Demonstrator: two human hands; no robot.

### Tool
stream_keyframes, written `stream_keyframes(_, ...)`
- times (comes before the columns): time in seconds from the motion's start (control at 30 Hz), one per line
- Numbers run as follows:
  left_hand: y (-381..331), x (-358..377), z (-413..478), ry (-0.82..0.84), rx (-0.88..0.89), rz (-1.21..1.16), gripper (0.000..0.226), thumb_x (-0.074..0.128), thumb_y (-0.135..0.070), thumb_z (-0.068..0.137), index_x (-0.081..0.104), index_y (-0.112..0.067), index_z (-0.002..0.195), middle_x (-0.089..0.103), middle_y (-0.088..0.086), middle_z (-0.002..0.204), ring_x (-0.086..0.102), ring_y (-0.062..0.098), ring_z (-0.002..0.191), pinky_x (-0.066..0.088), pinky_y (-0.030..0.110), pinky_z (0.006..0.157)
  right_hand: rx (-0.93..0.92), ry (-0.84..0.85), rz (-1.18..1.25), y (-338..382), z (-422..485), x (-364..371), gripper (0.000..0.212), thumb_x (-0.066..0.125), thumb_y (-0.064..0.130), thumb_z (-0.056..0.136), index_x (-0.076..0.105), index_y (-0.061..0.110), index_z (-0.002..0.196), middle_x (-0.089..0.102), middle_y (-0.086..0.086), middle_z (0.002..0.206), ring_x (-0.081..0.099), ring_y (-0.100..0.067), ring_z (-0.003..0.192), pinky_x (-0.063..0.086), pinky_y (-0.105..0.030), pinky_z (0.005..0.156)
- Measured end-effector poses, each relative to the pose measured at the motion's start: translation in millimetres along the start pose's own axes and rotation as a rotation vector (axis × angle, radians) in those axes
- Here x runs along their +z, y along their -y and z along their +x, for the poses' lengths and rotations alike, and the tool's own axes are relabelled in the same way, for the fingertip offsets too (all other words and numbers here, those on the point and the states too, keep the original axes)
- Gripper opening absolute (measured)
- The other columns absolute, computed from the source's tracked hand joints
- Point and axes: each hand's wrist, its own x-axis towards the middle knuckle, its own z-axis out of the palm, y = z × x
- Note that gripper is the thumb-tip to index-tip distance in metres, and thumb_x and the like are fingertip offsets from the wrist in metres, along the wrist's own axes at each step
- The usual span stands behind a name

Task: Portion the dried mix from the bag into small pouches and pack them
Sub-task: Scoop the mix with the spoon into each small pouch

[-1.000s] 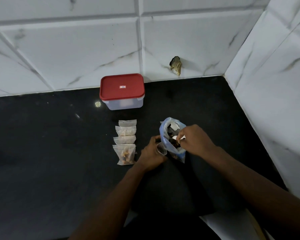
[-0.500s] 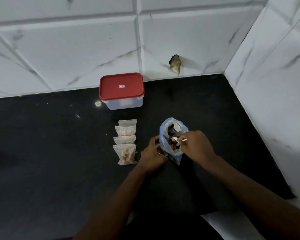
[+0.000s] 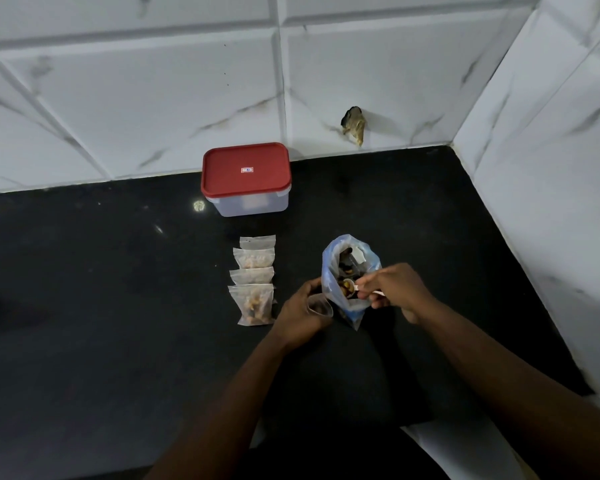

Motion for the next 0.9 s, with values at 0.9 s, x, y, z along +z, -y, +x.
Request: stream_keyframes(0.9, 5, -6, -8, -0.105, 0.120, 0.167, 0.067, 0.083, -0.007, 0.075, 0.053, -0.031, 0.131, 0.060, -0.007, 0.125, 0.064, 0.009, 0.110, 0.058, 0.033, 0.096, 0.018, 0.093, 0.377, -13, -19, -27, 0.023, 0.069, 0.020, 0.091, 0.075, 0.016, 0.113, 0.078, -0.006, 0.103, 0.054, -0.010, 0.071, 0.043, -0.024, 0.062)
